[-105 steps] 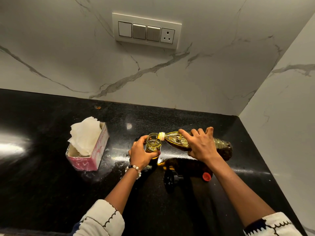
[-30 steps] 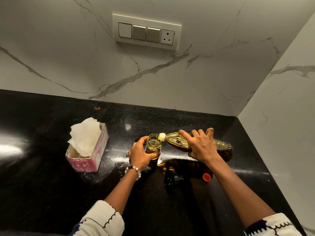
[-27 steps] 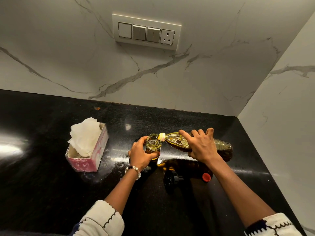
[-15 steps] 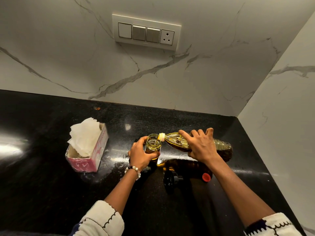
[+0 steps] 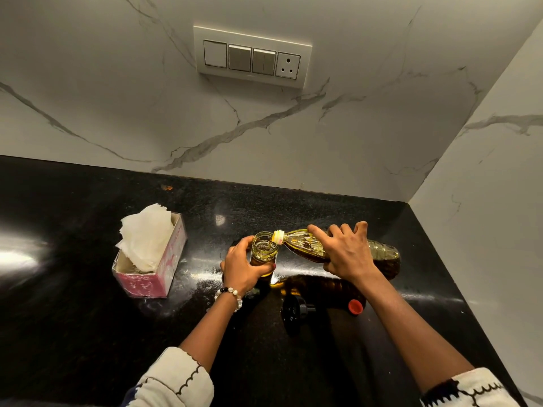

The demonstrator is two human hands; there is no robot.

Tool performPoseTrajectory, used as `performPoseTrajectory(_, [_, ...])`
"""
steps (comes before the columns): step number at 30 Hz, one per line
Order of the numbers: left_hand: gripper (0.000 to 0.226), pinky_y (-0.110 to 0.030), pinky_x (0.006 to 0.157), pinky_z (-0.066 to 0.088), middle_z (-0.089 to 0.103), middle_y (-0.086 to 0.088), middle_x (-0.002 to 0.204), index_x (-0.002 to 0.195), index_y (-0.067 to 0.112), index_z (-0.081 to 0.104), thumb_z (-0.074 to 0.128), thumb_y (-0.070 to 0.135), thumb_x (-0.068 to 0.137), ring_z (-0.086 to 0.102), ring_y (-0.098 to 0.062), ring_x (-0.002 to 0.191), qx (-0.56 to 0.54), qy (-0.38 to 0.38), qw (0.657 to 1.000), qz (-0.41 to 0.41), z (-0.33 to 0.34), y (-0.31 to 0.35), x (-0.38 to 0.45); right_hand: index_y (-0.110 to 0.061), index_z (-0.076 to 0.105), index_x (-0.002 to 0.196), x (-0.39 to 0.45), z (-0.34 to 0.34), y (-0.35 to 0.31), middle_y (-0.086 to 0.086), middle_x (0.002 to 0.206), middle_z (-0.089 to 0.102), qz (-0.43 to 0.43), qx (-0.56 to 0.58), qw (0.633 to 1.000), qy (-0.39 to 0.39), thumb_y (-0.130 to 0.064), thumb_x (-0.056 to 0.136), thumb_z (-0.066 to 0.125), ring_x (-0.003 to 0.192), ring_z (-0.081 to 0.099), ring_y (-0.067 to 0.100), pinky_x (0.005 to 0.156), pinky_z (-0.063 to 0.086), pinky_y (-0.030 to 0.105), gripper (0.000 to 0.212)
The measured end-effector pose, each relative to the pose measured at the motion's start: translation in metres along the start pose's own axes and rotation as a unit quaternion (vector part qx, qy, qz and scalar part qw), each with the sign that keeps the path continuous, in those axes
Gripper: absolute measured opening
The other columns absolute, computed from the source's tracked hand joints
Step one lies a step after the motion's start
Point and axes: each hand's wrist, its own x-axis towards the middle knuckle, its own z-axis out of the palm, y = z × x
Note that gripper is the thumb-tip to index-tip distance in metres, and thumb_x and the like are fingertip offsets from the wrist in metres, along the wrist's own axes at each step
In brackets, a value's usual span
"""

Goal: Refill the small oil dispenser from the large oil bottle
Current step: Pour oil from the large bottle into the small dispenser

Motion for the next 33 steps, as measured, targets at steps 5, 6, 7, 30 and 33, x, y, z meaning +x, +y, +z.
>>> performPoseTrajectory(5, [0.071,-0.043,0.091,0.042,0.062,0.010,0.107,0.120,0.031,0.056,0.086,0.042,0.056,0.051,-0.014,0.105,0.004,0.004,1.000,-0.003,0.0007,-0.0006,0.0001,-0.031,0.034,0.142,0.0002,-0.0008,-0.0007,0.008,0.104,0.065,0.001,0.000,1.000,0.001,-0.040,0.060,0.082,0.089,0.061,0.028,0.079,0.030,0.043,0.096])
performPoseTrajectory(6, [0.071,-0.043,0.091,0.042,0.062,0.010,0.108,0.119,0.031,0.056,0.086,0.043,0.055,0.051,-0.014,0.105,0.003,0.003,1.000,-0.004,0.0009,-0.0007,0.0002,-0.031,0.033,0.142,0.0002,-0.0010,-0.0009,0.008,0.104,0.065,0.001,0.001,1.000,0.000,-0.040,0.061,0.081,0.090,0.061,0.028,0.079,0.029,0.042,0.095])
performPoseTrajectory(7, [0.071,-0.044,0.092,0.042,0.062,0.010,0.108,0.119,0.032,0.056,0.086,0.043,0.055,0.051,-0.014,0.105,0.002,0.003,1.000,-0.004,0.0008,-0.0009,0.0003,-0.031,0.032,0.143,0.0002,-0.0009,-0.0009,0.008,0.105,0.064,0.001,0.001,1.000,-0.001,-0.040,0.062,0.080,0.091,0.061,0.028,0.079,0.029,0.042,0.095])
performPoseTrajectory(30, [0.074,-0.047,0.091,0.044,0.059,0.013,0.104,0.119,0.030,0.057,0.079,0.049,0.051,0.052,-0.016,0.106,-0.014,-0.003,1.000,-0.006,-0.0023,0.0028,-0.0016,-0.032,0.023,0.146,-0.0009,-0.0030,-0.0003,0.008,0.116,0.060,0.001,0.009,1.000,0.007,-0.042,0.070,0.075,0.100,0.058,0.028,0.084,0.028,0.044,0.093])
performPoseTrajectory(33, [0.073,-0.047,0.091,0.044,0.059,0.013,0.104,0.119,0.030,0.057,0.079,0.048,0.052,0.053,-0.017,0.106,-0.013,-0.003,1.000,-0.004,-0.0021,0.0041,-0.0016,-0.032,0.027,0.145,-0.0010,-0.0010,-0.0001,0.008,0.111,0.063,-0.001,0.009,1.000,0.009,-0.042,0.066,0.078,0.096,0.060,0.028,0.082,0.029,0.044,0.095])
